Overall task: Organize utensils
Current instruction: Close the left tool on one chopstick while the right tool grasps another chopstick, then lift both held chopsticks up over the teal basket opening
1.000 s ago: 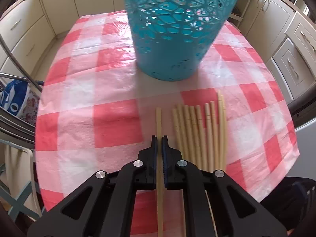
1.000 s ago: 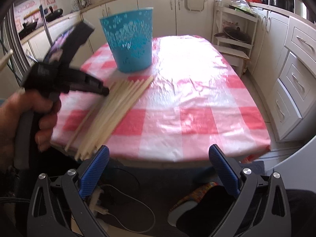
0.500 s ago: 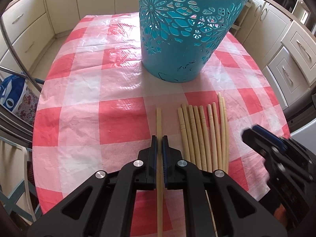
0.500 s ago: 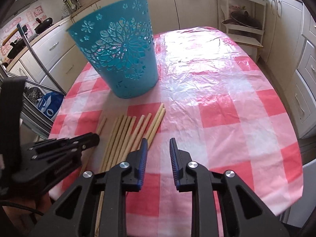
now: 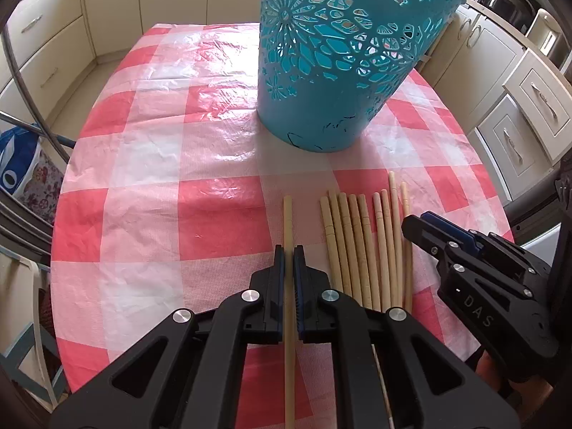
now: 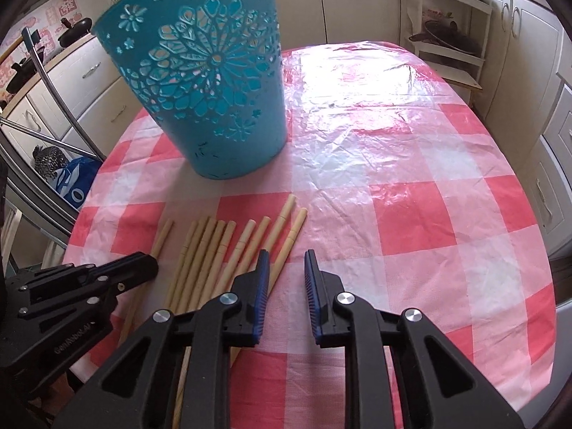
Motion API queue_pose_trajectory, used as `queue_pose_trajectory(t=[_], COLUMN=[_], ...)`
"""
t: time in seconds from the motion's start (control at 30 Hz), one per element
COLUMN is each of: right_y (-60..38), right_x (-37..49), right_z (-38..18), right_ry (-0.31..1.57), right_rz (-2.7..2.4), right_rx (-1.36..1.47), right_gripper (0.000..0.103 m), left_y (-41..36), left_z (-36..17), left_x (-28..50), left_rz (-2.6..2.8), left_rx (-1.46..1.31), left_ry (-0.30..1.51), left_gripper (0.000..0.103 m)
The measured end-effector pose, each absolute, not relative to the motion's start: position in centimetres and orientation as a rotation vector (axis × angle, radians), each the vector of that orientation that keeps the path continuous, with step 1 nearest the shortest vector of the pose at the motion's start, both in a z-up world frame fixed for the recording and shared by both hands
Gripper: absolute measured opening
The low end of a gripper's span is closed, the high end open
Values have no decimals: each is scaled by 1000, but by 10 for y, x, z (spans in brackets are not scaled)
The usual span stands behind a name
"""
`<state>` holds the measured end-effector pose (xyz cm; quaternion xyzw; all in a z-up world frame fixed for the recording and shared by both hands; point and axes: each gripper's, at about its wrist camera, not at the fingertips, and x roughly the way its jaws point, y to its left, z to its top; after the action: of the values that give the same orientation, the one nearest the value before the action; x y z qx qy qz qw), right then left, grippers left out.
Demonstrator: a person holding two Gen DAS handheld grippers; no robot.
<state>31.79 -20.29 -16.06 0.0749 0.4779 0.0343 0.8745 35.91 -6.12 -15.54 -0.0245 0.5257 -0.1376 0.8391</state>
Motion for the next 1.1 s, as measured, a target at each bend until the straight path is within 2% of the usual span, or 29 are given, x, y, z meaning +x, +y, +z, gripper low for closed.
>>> queue_pose_trajectory(t=[0.37,0.57,0.67,0.83,1.1], right_y=[-190,-210,-204,-204,-196], right_x=[326,342,344,348,344], right_z=[-158,-158,-158,-154,-156], right_ry=[1053,1111,1115,1171,1129], right_rz=[283,280,271,336,282], right_rx=[-188,-158,-185,-224,-326], right_gripper=[15,15,9,8,6], left_y=[-64,-67,-69,-70,-75], left_z=[-154,-154,-153,-153,-154], left_x=[362,366,370,372,369], left_rz=[-303,-309,-310,-320,-312], left_rx=[-25,13,26,39,71], left_ry=[1128,1151,1171,1185,1163], left_gripper=[5,5,5,5,5])
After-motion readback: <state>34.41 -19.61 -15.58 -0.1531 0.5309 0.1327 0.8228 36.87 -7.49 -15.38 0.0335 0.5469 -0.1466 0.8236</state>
